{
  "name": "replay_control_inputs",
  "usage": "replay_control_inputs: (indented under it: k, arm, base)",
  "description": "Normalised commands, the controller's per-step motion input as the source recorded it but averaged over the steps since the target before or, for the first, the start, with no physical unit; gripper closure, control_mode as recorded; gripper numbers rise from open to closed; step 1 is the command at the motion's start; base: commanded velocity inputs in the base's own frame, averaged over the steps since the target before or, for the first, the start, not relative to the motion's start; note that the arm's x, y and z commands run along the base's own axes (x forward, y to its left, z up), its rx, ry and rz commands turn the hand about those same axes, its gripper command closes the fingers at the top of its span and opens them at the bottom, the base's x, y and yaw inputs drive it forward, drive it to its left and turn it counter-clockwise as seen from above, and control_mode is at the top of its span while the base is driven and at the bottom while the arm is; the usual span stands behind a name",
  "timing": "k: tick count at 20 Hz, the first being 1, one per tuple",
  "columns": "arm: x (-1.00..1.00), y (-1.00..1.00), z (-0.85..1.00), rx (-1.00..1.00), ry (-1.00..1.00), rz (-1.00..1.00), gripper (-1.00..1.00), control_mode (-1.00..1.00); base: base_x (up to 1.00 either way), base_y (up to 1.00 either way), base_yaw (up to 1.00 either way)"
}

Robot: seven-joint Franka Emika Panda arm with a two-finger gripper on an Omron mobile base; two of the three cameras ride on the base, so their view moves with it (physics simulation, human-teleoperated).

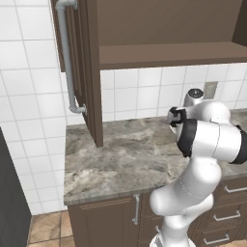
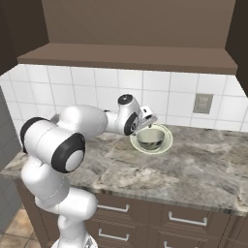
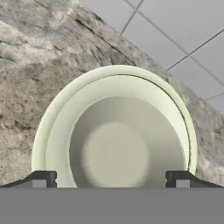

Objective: Pick up the bowls on the counter and stack them on top of one another in the open cabinet. Place the smaller bowl on top of the larger bowl.

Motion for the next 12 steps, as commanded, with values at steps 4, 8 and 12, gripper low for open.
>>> replay_control_inputs:
  k: [4, 8, 12]
  arm:
    - [-0.19, 0.34, -0.02, 0.0, -0.02, -0.02, -1.0, -1.0]
    - [0.0, 0.4, -0.01, 0.0, -0.06, 0.0, -1.0, -1.0]
    - [-0.05, 0.24, -0.03, 0.0, -0.08, 0.0, -1.0, -1.0]
  base:
    - [0.0, 0.0, 0.0]
    - [0.0, 0.0, 0.0]
    - [0.0, 0.0, 0.0]
